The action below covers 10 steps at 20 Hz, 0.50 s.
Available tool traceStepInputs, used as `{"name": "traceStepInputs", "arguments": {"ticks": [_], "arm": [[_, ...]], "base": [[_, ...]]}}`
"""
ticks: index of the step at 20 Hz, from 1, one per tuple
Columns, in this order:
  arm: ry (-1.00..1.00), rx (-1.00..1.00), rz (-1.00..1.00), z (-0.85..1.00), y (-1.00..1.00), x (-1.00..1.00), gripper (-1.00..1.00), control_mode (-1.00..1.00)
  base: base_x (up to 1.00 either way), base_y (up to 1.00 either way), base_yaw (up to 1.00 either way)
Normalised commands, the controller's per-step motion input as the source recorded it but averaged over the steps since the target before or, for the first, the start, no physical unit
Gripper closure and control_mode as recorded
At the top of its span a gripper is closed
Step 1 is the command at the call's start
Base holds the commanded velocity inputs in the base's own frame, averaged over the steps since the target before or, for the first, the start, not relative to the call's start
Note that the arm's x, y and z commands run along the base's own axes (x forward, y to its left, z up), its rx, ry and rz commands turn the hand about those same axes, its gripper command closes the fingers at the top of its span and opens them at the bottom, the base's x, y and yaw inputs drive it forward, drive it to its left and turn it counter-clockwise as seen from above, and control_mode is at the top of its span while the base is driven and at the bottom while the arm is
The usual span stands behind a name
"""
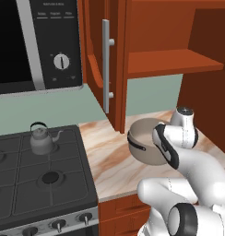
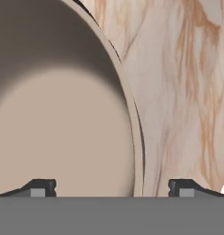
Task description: Pick the kettle from the cabinet and place it on a stove burner. Then pick the pot from the counter and place it on another stove burner. Finally, turn both burners on.
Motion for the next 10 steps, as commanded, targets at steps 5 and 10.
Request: {"name": "traceStepInputs", "arguments": {"ticks": [5, 10], "arm": [[0.0, 0.0, 0.0, -0.17, 0.0, 0.03, 1.0, -1.0], [0.0, 0.0, 0.0, -0.19, 0.0, 0.0, 1.0, -1.0]], "base": [[0.0, 0.0, 0.0], [0.0, 0.0, 0.0]]}}
